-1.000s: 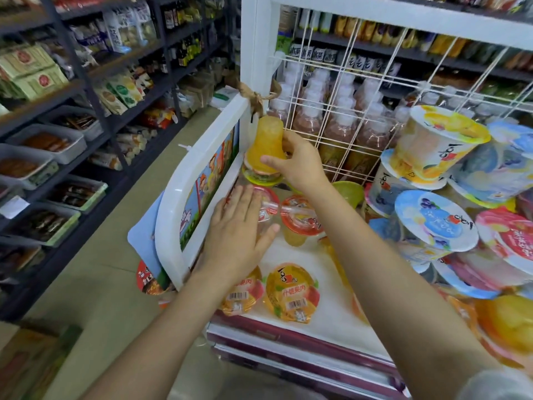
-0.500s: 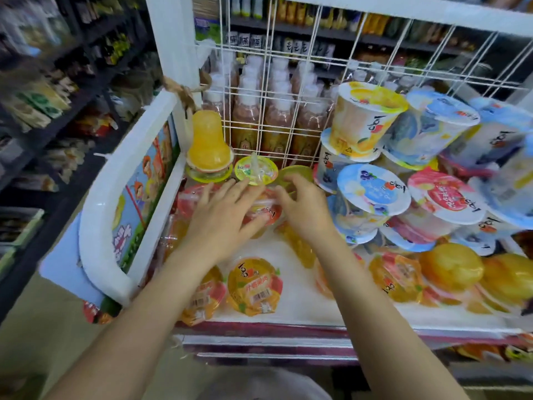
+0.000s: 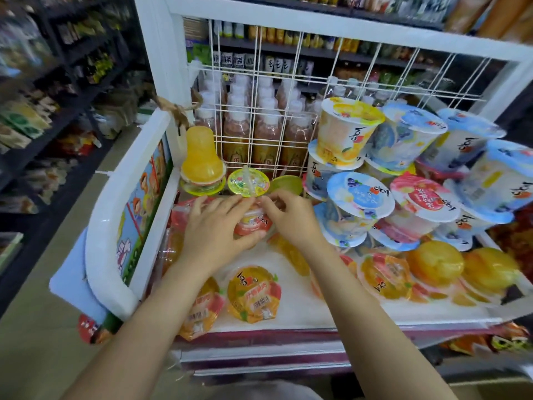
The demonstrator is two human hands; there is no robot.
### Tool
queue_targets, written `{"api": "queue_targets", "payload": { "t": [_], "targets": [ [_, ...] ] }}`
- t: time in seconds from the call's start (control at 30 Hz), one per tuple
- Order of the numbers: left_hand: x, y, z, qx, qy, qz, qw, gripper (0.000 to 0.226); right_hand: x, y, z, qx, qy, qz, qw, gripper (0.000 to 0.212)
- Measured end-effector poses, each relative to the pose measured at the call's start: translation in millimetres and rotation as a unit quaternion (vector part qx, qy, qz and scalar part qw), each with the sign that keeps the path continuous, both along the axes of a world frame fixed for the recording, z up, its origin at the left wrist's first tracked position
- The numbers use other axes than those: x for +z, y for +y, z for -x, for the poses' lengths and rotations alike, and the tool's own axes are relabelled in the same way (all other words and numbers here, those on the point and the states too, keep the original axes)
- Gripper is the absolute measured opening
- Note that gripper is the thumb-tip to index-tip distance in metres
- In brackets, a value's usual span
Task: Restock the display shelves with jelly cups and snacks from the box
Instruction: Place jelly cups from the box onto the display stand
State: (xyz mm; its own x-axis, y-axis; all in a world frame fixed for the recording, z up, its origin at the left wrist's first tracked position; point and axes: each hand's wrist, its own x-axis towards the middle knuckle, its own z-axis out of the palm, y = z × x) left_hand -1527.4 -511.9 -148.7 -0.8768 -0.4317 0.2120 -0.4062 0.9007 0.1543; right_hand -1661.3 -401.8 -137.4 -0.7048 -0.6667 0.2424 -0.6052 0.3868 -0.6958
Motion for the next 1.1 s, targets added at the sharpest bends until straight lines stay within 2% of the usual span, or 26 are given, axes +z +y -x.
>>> {"api": "queue_targets", "payload": {
  "t": [0.17,0.37,0.5,0.6,0.77,0.93,1.0,1.1],
  "targets": [
    [-1,0,1,0.004,-0.002,0.014,1.000,0.085,3,25,-11,0.003,0.040,0.043,0.998,0.017],
    [1,2,2,-0.003,-0.001,0.006,1.000,0.083,-10,72,-28,-0.008,0.176,-0.022,0.984,0.037],
    [10,5,-4,-0.021,0.006,-0.052,0.998,0.081,-25,88,-44,-0.058,0.208,-0.050,0.975,0.050],
    [17,17,-18,-0.043,0.031,-0.054,0.997,0.079,-31,87,-45,-0.089,0.246,-0.077,0.962,0.058],
    [5,39,-48,-0.066,0.040,-0.093,0.993,0.078,-43,87,-44,-0.120,0.256,-0.087,0.955,0.061],
    [-7,40,-46,-0.065,-0.002,-0.071,0.995,0.085,-43,82,-39,-0.118,0.230,-0.125,0.958,0.068],
    [-10,38,-45,-0.063,-0.006,-0.070,0.996,0.088,-43,79,-39,-0.123,0.232,-0.161,0.951,0.073],
    [-12,36,-44,-0.064,0.002,-0.081,0.995,0.084,-45,79,-40,-0.130,0.243,-0.160,0.948,0.074]
  ]
}}
